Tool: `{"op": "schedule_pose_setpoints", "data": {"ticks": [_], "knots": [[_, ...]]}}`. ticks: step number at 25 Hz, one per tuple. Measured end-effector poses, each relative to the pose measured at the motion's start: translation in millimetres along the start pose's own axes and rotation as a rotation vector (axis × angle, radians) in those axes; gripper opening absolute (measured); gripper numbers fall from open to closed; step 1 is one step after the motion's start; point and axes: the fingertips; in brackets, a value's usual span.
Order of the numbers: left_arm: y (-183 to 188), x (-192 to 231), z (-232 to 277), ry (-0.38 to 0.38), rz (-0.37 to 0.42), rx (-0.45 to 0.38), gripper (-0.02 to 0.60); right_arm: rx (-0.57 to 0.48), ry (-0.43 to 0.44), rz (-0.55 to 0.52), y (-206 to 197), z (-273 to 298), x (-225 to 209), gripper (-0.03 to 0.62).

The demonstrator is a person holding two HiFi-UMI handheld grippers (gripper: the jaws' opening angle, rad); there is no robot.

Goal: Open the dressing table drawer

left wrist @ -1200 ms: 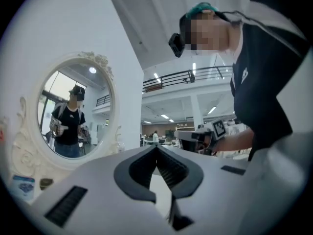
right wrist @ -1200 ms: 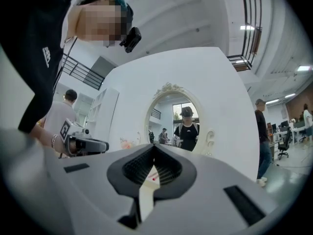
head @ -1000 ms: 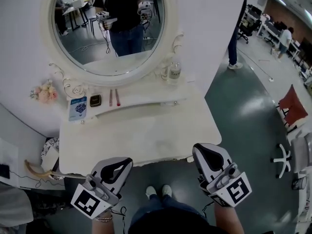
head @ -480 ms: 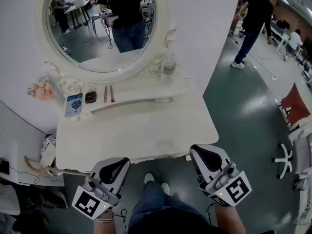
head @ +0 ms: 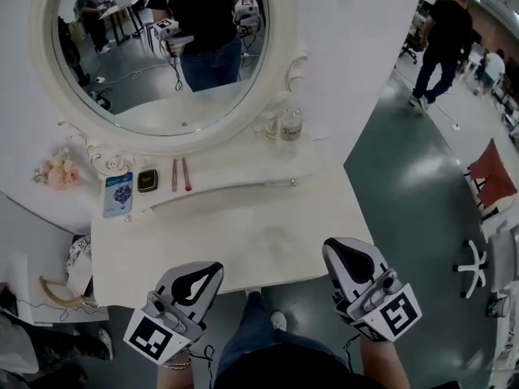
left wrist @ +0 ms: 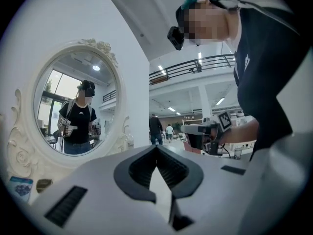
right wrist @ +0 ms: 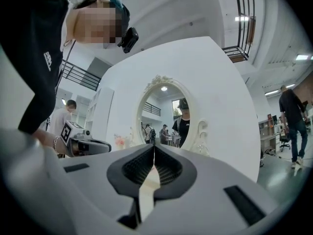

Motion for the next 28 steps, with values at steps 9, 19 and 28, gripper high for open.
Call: {"op": "schedule_pose_setpoints", "data": {"ticks": [9, 19, 28], "knots": [[8.3, 65.2, 44.5, -0.093, 0.008, 0.020, 0.015, 0.033, -0.072, -0.029, -6.1, 63.4, -42.3, 0.017], [-6.8, 106.9, 75.3, -0.115, -0.030, 0.031, 0.015, 0.065, -0.132, -0.011, -16.1, 89.4, -59.8, 0.017], [-37.1, 112.5, 104.3, -0.101, -0.106, 0.086, 0.015, 0.138, -0.147, 0.009, -47.3, 96.5, -84.4, 0.017]]}}
Point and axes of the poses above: the fingertips, and each gripper's own axes: z forward along the fingers, x to its left, y out of its top, and after that the axes turned 5 degrees about x, right-handed
